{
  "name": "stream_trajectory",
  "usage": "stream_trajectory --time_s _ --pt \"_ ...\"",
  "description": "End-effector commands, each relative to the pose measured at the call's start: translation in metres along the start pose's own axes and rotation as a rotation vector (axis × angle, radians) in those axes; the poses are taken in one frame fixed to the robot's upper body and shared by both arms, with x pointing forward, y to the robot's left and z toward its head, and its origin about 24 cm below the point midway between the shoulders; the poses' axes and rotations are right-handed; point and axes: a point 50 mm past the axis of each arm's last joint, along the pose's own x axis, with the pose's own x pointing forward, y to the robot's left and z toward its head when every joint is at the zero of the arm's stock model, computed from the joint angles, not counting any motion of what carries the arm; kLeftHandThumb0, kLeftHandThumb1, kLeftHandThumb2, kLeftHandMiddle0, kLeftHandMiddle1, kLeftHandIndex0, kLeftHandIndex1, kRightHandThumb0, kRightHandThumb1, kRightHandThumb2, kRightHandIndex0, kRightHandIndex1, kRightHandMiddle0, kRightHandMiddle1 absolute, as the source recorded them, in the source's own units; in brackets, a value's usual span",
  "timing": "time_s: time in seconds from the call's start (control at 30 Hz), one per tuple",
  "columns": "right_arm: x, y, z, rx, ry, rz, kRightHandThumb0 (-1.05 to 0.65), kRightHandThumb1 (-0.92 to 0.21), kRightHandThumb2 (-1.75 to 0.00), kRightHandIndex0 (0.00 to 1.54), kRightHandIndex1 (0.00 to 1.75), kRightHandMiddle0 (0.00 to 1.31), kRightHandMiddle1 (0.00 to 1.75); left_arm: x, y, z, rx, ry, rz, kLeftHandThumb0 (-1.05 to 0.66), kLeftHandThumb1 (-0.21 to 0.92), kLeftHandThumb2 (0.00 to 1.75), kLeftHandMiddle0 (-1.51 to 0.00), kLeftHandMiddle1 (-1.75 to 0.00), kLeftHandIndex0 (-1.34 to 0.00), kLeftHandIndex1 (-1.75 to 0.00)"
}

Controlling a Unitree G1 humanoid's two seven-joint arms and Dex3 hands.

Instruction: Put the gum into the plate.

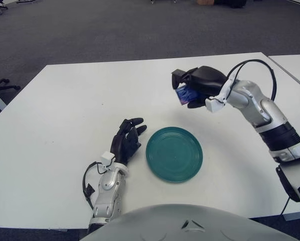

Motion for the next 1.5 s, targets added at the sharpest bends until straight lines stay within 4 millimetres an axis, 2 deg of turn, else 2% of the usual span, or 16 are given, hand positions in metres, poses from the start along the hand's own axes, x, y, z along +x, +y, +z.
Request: stream_trajectory --time_s 0.0,0.2,0.33,0.5,0.63,0.87,1.1,1.37,1.47 --pt "-0.001 -0.001 0.012 0.024 -0.013 -0.017 -0.42 -0.53 -1.05 1.01 1.75 0.45 1.75 0.0 0.0 -0.003 -0.014 0.015 0.017 -0.79 0.92 0.77 -0.49 -0.79 -0.4 -1.14" --pt "0.001 0.002 0.037 0.038 -0.08 -0.005 -0.42 -0.53 -1.05 1.07 1.75 0.45 1.75 -0.001 0.004 -0.005 -0.016 0.036 0.045 -0.77 0.92 0.75 -0.48 -0.79 -0.37 -1.16" --pt "0.002 0.001 0.053 0.035 -0.116 0.007 -0.42 -0.52 -1.06 1.09 1.75 0.46 1.75 -0.002 0.006 -0.006 -0.034 0.051 0.061 -0.74 0.92 0.75 -0.48 -0.86 -0.33 -1.19" --pt "0.004 0.003 0.068 0.032 -0.145 0.048 -0.42 -0.52 -1.07 1.07 1.75 0.46 1.75 -0.004 0.007 -0.005 -0.066 0.062 0.065 -0.68 0.92 0.74 -0.5 -0.91 -0.33 -1.22" --pt "0.012 0.014 0.09 -0.013 -0.191 0.132 -0.42 -0.54 -1.03 1.01 1.75 0.44 1.75 -0.006 0.006 -0.004 -0.083 0.062 0.064 -0.66 0.92 0.76 -0.5 -0.9 -0.33 -1.21" --pt "0.005 0.02 0.094 -0.056 -0.253 0.213 -0.41 -0.6 -0.96 0.91 1.75 0.41 1.75 -0.001 0.005 -0.002 -0.152 0.066 0.037 -0.69 0.92 0.82 -0.51 -0.91 -0.34 -1.19" --pt "0.002 0.024 0.098 -0.094 -0.287 0.264 -0.4 -0.63 -0.92 0.88 1.75 0.38 1.75 -0.001 0.005 -0.004 -0.181 0.07 0.03 -0.73 0.92 0.83 -0.52 -0.92 -0.36 -1.2" --pt "0.0 0.026 0.099 -0.06 -0.295 0.299 -0.39 -0.66 -0.88 0.85 1.75 0.36 1.75 0.0 0.003 -0.002 -0.153 0.053 0.04 -0.7 0.92 0.83 -0.49 -0.9 -0.35 -1.17" --pt "-0.002 0.034 0.103 -0.074 -0.304 0.312 -0.39 -0.66 -0.87 0.85 1.75 0.36 1.75 0.001 0.0 0.003 -0.114 0.031 0.049 -0.69 0.92 0.84 -0.5 -0.9 -0.36 -1.15"
